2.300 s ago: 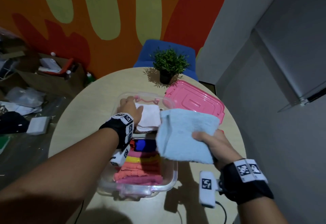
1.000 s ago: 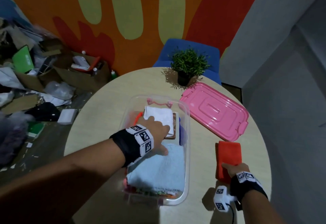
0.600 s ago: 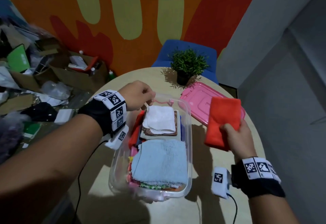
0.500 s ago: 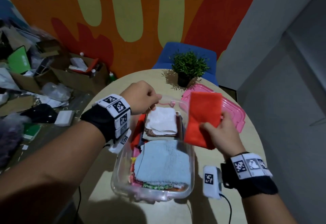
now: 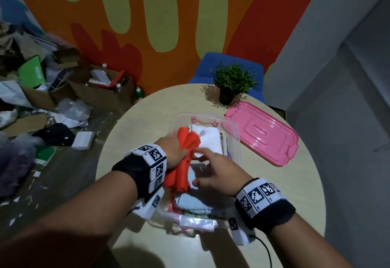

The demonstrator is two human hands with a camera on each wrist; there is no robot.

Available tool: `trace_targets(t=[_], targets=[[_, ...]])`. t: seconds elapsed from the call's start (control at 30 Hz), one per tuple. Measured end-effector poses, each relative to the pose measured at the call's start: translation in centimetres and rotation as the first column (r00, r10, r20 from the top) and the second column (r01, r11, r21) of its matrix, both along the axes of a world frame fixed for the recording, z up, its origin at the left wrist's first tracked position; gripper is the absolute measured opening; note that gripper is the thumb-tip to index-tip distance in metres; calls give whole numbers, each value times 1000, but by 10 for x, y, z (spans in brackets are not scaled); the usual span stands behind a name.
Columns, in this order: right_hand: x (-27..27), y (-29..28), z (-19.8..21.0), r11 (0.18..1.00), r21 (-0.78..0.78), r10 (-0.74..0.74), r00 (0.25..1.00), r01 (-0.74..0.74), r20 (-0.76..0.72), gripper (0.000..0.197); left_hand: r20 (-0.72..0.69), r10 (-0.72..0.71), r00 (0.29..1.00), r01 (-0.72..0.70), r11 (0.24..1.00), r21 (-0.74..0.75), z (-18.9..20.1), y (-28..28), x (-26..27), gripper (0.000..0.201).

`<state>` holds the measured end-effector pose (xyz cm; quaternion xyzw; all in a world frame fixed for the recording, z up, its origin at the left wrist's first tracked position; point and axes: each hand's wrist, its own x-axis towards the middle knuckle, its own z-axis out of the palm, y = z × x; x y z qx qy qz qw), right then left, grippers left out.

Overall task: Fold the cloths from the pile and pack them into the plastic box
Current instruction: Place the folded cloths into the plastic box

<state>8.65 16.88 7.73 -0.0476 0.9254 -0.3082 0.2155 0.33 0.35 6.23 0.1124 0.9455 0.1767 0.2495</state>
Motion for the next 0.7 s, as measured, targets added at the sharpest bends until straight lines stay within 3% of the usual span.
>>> trace_targets(t=[0.1, 0.17, 0.27, 0.4, 0.47, 0.53, 0.6, 0.7], targets=[[11, 6, -13, 938, 303, 151, 985, -170, 84, 62, 17, -51, 999, 53, 993, -107, -11, -2, 9, 68], [12, 9, -18, 902, 374, 182, 975, -218, 129, 54, 1, -90, 996, 90, 989, -118, -19, 1, 11, 83], [14, 12, -22, 872, 437, 186, 975, -221, 123, 56, -58, -236, 970, 226, 964, -138, -26, 5, 15, 58], [13, 13, -25, 834, 482, 230, 963, -268, 138, 60, -116, -327, 938, 301, 933, -195, -22, 20, 24, 30], [12, 14, -26, 833, 481, 239, 962, -272, 129, 59, -98, -383, 919, 340, 892, -300, -21, 31, 29, 27], [11, 13, -26, 824, 493, 252, 960, -279, 122, 57, 18, -386, 922, 368, 864, -345, -16, 37, 34, 15], [10, 13, -28, 822, 491, 259, 958, -287, 125, 57, 119, -482, 868, 486, 775, -403, -14, 33, 36, 28], [7, 14, -28, 826, 475, 262, 953, -302, 149, 60, 100, -601, 793, 571, 676, -467, -13, 23, 46, 64]])
